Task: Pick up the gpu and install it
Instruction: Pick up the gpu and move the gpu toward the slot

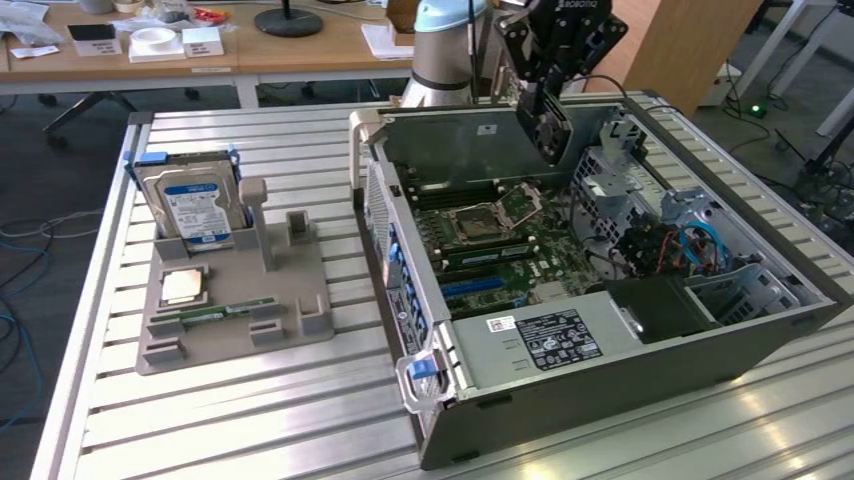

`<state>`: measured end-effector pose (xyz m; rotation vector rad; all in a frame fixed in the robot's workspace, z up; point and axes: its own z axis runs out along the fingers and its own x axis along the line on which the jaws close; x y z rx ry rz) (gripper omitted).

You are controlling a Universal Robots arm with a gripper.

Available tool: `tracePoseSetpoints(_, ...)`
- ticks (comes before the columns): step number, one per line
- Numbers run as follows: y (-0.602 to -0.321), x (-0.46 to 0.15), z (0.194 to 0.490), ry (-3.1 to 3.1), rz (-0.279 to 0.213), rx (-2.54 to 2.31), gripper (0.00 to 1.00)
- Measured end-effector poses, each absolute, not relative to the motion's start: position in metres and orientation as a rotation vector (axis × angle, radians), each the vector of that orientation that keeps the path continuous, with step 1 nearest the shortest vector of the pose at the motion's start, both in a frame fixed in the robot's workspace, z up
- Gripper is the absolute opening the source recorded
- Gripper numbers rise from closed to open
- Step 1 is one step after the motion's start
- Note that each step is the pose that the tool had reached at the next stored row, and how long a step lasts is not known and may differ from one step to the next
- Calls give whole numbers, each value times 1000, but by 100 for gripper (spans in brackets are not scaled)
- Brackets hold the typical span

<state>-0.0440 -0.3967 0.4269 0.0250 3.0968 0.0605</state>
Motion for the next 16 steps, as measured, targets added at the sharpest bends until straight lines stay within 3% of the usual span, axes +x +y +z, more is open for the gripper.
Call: tracePoseSetpoints(16,-397,10,427,3098,60,25,26)
